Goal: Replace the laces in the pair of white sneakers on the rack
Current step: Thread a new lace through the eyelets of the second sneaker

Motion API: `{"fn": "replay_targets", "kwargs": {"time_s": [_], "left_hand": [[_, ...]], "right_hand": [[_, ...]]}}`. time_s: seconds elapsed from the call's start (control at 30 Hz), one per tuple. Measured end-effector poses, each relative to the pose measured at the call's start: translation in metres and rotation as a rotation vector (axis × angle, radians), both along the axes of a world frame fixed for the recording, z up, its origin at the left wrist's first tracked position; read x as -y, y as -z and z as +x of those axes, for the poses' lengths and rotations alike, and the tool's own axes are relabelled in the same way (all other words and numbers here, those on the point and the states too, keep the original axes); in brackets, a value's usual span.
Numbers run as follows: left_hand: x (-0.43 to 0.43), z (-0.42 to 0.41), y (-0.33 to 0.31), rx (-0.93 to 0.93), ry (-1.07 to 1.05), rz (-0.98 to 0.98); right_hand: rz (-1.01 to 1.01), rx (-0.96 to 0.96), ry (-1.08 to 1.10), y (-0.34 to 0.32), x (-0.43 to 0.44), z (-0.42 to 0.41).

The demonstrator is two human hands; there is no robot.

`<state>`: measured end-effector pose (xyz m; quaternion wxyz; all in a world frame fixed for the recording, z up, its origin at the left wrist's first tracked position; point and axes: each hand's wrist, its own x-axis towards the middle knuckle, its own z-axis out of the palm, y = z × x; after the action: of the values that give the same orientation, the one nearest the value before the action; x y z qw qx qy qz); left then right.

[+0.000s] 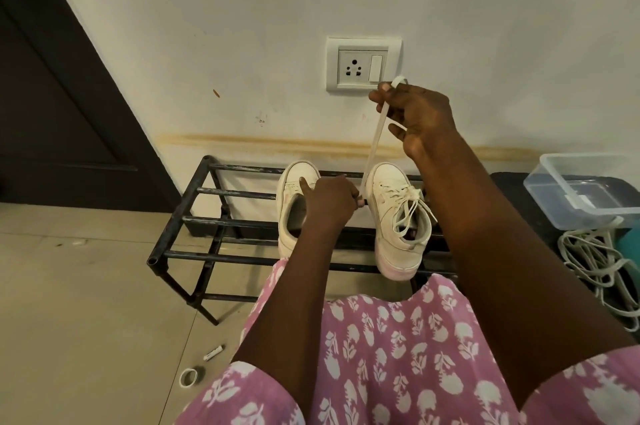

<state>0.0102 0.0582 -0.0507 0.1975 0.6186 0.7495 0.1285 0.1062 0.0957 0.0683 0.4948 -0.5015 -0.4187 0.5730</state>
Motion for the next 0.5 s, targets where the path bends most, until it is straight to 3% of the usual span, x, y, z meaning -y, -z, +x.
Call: {"fn": "replay_targets", "kwargs": {"time_s": [0.1,0.23,0.33,0.5], "left_hand": [[0.001,0.002,0.0,0.038,0.014,0.017],[-0.001,0.003,-0.021,0.598,-0.082,0.294],[0.004,0.011,-0.037,0.871,-0.205,0.484],[0.005,0.014,-0.036,0.877,-0.248,0.51]], "right_hand": [[0.008,0.025,-0.031,0.004,0.001,0.0],[0.026,0.047,-0.072,0.014,0.002,-0.002],[0.011,0.034,-0.089,0.025,0.005,-0.006],[-0.009,0.065,-0.103,0.032,0.005,-0.008]]}}
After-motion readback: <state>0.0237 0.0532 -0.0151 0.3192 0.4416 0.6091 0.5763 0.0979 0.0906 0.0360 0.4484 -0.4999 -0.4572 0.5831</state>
